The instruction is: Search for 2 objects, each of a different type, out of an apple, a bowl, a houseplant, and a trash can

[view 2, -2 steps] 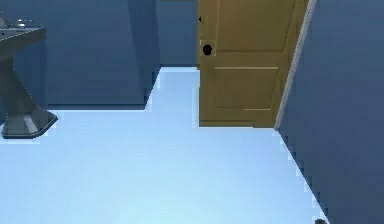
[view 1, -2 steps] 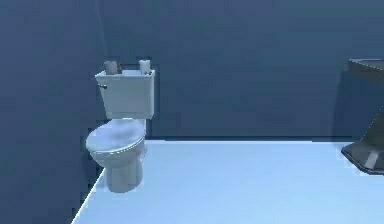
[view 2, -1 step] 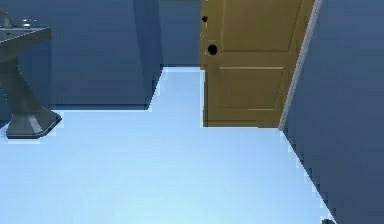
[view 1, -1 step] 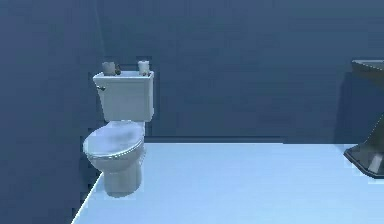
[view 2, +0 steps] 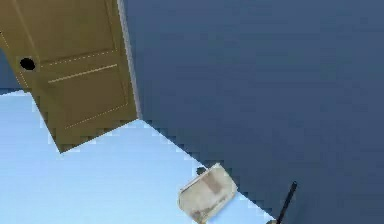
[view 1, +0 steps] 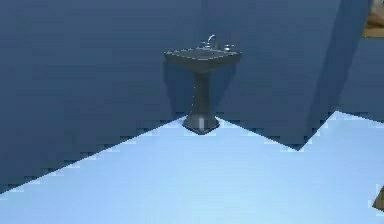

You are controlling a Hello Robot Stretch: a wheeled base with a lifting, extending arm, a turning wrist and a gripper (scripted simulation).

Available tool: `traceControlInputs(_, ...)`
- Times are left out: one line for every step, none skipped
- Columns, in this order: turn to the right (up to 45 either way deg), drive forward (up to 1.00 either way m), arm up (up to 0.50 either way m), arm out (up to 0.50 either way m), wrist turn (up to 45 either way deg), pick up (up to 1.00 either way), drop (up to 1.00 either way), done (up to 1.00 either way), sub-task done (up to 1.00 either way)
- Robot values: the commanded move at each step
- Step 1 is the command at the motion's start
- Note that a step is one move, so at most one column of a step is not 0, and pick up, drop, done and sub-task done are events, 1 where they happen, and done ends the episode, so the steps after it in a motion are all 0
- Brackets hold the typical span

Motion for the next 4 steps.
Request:
traceControlInputs(42.0,0.0,0.0,0.0,0.0,0.0,0.0,0.0,0.0)
traceControlInputs(0.0,1.0,0.0,0.0,0.0,0.0,0.0,0.0,0.0)
traceControlInputs(0.0,0.65,0.0,0.0,0.0,0.0,0.0,0.0,0.0)
traceControlInputs(0.0,0.45,0.0,0.0,0.0,0.0,0.0,0.0,0.0)
